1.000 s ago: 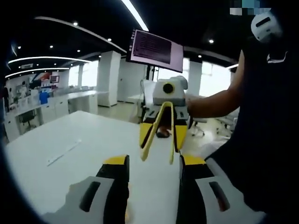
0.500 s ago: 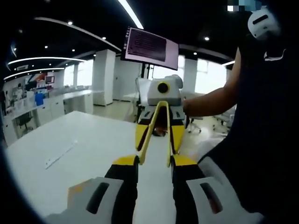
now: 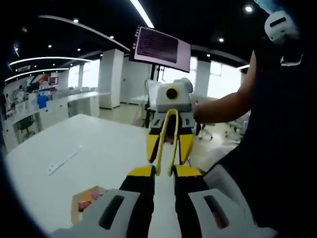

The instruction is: Place the target food into the container with the food tongs after gripping and lifting it, then release it inside without dropping or visibly crushing the food.

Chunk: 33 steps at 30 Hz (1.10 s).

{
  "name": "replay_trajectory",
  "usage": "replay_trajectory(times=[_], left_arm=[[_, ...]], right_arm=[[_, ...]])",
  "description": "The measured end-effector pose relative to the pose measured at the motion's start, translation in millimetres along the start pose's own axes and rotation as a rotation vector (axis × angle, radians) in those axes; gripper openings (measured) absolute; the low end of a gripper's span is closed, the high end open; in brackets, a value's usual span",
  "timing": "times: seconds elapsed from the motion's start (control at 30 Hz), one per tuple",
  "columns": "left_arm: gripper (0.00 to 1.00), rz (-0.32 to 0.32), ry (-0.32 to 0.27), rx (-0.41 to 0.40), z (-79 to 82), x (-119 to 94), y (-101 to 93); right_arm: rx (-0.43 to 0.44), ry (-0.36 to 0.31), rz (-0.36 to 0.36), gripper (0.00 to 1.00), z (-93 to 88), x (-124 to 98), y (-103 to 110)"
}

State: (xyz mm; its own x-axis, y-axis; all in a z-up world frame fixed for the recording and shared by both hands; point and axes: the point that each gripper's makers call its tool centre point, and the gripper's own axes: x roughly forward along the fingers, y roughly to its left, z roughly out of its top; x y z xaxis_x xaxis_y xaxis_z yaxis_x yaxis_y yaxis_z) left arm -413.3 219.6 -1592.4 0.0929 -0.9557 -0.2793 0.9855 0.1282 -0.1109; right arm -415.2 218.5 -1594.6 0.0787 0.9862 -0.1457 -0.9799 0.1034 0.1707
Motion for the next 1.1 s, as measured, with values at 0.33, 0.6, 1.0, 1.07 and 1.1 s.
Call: replay_trajectory(times=[0.33, 0.6, 1.0, 1.07, 1.1], left_arm=[[0.05, 0.007, -0.015, -0.012, -0.1, -9.1, 3.9], [0.01, 0.004, 0.0, -0.006, -2.2, -10.4, 2.6], [0.0, 0.033, 0.003, 0.01, -7.0, -18.1, 8.0], [0.0, 0.036, 0.009, 0.012, -8.6, -18.6, 8.4], [0.0, 0.036, 0.005, 0.01, -8.4, -18.9, 8.0]], right_arm=[[0.042, -0.021, -0.016, 0.21, 6.2, -11.6, -2.9], [0.034, 0.0, -0.024, 0.2, 0.2, -10.0, -3.6], [0.053, -0.01, -0.068, 0.21, -3.5, -26.0, -10.7], [0.055, -0.005, -0.078, 0.21, -5.7, -29.8, -12.1], [0.064, -0.005, -0.076, 0.21, -6.7, -31.2, -11.0]])
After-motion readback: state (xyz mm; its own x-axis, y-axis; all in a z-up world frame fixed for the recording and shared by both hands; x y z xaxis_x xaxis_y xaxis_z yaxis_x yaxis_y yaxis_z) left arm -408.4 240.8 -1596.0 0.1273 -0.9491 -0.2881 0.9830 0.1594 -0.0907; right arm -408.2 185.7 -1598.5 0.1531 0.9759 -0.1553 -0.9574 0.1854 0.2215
